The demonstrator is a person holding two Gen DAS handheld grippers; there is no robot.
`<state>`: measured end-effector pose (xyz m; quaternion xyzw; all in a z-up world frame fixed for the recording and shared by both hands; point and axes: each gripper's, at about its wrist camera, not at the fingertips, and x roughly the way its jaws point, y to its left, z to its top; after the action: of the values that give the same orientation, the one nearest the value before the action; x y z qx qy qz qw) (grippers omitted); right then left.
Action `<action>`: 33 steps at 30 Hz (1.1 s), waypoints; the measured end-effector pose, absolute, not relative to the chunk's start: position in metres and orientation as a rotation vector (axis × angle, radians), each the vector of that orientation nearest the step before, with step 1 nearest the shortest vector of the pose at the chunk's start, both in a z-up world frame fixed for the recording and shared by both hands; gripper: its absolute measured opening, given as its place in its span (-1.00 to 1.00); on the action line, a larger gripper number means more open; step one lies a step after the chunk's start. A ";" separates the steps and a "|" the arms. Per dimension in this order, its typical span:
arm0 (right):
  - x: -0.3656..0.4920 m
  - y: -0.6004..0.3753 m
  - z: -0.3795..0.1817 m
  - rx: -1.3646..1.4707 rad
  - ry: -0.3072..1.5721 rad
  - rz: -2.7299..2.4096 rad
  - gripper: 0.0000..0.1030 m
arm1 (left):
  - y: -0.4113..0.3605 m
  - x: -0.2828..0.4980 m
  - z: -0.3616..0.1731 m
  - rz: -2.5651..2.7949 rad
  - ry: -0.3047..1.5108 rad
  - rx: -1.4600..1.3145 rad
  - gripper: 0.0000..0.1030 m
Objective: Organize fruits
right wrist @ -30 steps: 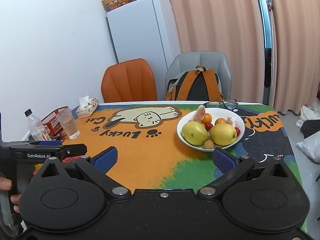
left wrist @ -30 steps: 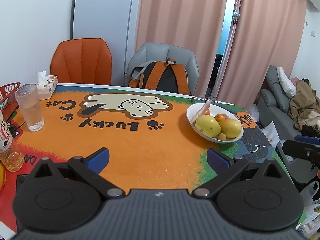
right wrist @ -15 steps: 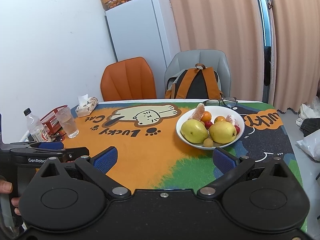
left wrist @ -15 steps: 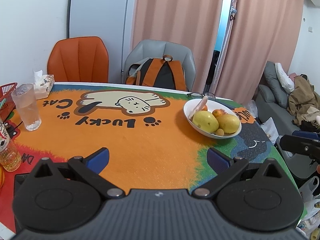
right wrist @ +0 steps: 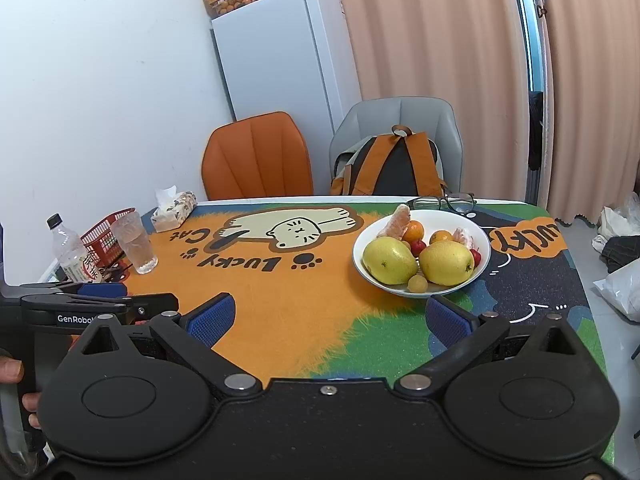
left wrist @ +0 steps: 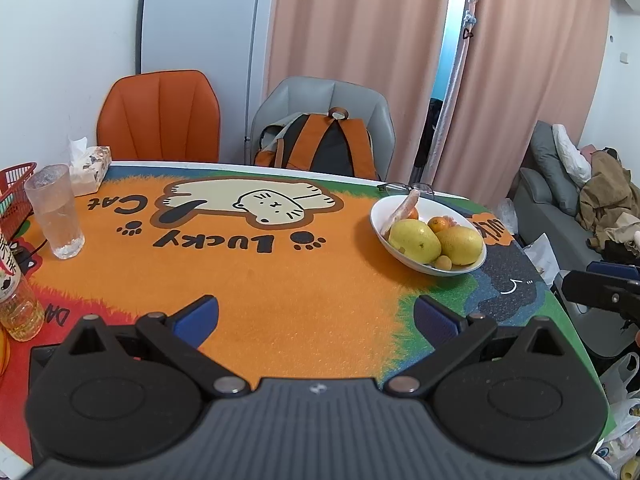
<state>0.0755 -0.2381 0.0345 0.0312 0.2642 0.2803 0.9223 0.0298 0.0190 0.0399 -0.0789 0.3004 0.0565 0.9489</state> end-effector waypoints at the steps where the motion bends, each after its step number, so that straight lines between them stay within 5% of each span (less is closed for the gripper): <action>1: 0.075 -0.238 0.034 0.064 0.543 0.576 1.00 | 0.019 0.030 0.040 0.115 0.611 -0.160 1.00; 33: 0.077 -0.239 0.032 0.066 0.551 0.573 1.00 | 0.018 0.030 0.037 0.111 0.619 -0.150 1.00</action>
<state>0.0771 -0.2390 0.0322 0.0320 0.2680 0.2791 0.9215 0.0304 0.0182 0.0374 -0.0739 0.3040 0.0544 0.9483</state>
